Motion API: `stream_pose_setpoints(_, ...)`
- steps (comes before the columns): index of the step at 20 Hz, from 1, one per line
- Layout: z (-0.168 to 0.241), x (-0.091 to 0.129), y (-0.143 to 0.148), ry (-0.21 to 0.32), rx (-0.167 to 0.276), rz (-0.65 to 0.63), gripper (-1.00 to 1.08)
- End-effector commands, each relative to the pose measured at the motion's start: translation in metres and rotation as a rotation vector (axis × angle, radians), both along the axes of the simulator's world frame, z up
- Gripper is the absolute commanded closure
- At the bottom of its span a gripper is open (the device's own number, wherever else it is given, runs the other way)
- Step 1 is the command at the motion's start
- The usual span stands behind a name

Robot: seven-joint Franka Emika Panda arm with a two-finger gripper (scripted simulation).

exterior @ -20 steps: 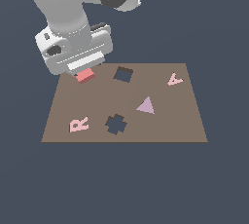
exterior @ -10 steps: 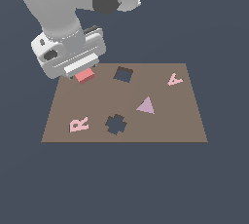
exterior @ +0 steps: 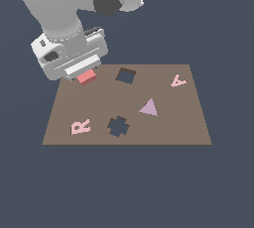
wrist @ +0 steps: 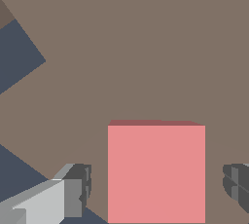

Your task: Insert a designated object into the corresponding slot on a board.

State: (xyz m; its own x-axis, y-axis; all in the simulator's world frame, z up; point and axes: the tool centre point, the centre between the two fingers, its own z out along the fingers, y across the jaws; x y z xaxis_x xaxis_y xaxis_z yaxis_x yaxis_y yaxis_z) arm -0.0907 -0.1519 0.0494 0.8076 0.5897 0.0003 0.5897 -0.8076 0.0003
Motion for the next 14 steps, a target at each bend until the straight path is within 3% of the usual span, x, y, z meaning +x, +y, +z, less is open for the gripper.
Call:
stream_pose_setpoints(1, -0.003, 0.0, 0.0, 0.0, 0.0, 0.0, -0.92)
stream_pose_setpoints(9, -0.019, 0.0, 0.001, 0.0, 0.0, -0.001, -0.92)
stream_pose_setpoints(10, -0.019, 0.0, 0.001, 0.0, 0.0, -0.001, 1.08)
stream_pose_setpoints(14, -0.019, 0.0, 0.001, 0.0, 0.0, -0.001, 1.08)
